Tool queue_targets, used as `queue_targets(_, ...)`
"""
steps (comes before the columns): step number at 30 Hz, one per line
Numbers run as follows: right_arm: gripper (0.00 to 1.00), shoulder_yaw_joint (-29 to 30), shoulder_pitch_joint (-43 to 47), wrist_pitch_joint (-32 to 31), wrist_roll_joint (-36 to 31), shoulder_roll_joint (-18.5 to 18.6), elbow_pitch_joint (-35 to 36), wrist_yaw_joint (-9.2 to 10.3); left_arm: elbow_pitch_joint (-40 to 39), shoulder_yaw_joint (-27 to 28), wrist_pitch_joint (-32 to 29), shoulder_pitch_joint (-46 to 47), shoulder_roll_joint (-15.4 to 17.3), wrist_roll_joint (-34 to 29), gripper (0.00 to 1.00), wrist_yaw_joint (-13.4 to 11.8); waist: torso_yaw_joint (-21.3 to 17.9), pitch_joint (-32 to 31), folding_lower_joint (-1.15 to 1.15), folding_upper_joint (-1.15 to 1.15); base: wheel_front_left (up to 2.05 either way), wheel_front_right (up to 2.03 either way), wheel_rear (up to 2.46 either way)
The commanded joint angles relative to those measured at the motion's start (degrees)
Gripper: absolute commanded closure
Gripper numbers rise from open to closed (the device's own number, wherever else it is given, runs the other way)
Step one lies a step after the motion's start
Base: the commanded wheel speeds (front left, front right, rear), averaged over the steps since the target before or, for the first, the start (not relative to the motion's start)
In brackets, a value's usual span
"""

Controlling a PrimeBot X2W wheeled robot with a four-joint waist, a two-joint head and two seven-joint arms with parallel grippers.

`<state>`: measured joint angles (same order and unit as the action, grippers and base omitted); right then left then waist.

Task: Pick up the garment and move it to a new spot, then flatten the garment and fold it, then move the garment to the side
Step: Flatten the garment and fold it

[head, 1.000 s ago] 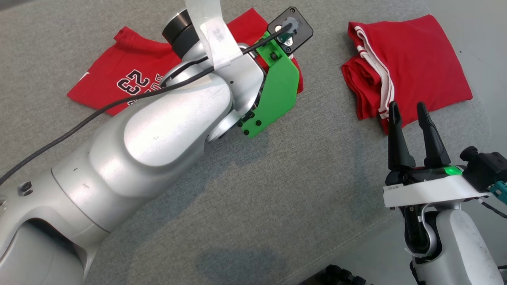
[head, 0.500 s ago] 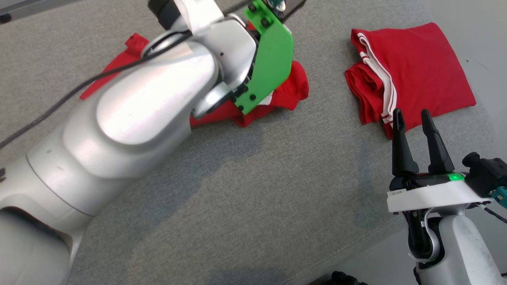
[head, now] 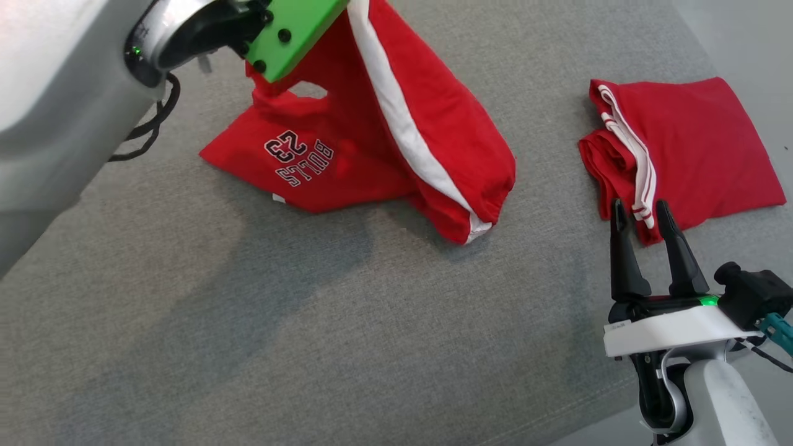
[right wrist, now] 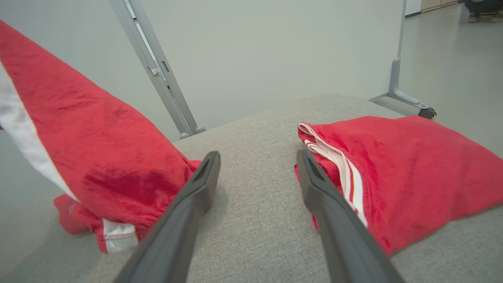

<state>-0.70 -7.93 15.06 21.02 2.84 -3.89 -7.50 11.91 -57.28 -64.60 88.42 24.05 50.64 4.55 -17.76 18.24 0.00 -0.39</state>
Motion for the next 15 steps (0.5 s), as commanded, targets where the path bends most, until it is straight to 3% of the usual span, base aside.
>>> queue_targets(1,0.0,-0.1,0.78,0.15,-0.32,0.13,-0.23,0.02,-1.63,-0.09,-3.78,1.13,1.02,2.17,1.0,0.15,3.25,-3.08,0.0,0.39,0.0,0.0,0.0)
queue_targets(6,0.0,0.22,1.86,0.15,-0.99,0.14,-0.95,0.02,-9.43,-1.63,-16.98,2.93,3.71,7.81,1.0,-0.72,6.54,-5.19,0.0,0.39,0.0,0.0,0.0)
queue_targets(9,0.0,0.31,1.73,0.15,-1.17,0.14,-1.09,0.02,-13.22,-1.4,-20.25,2.62,3.82,10.3,1.0,-2.58,7.87,-5.63,0.0,0.39,0.0,0.0,0.0)
queue_targets(15,0.0,-0.21,0.32,0.15,-0.82,0.15,-1.62,0.02,-20.08,0.64,-21.61,0.18,-1.35,15.85,1.0,-11.6,10.33,-6.15,0.0,0.39,0.0,0.0,0.0)
